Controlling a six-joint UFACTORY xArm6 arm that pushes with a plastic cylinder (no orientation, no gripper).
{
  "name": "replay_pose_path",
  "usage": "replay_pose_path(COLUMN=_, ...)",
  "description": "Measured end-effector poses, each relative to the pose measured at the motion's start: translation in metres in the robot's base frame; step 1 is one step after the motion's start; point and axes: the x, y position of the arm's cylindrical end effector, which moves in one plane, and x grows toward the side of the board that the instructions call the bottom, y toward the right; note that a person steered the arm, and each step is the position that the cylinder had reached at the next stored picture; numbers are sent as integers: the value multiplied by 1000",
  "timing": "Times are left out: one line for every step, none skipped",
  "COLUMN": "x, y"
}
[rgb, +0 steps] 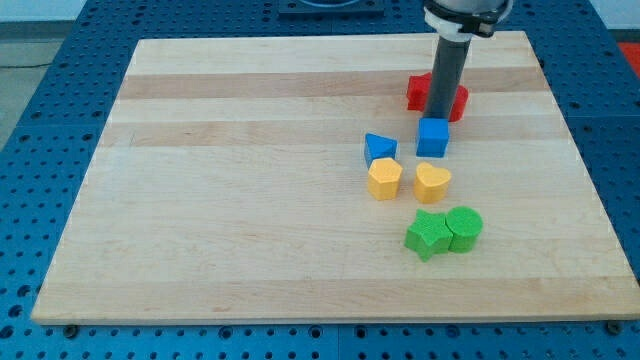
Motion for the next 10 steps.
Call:
replay_pose_path(x=10, y=-17)
replay_pose_path(x=26, y=-33)
replay_pose_path(x=25, y=-36)
replay_pose_path(x=3, y=-37)
replay_pose_path(x=-13, y=-47)
replay_pose_path(x=-38, y=-47)
replay_pose_path(x=-66, y=-29)
replay_pose_path(x=-75, y=-1)
replay_pose_path(x=-75, y=17)
replay_pose_path(x=-74, y=44)
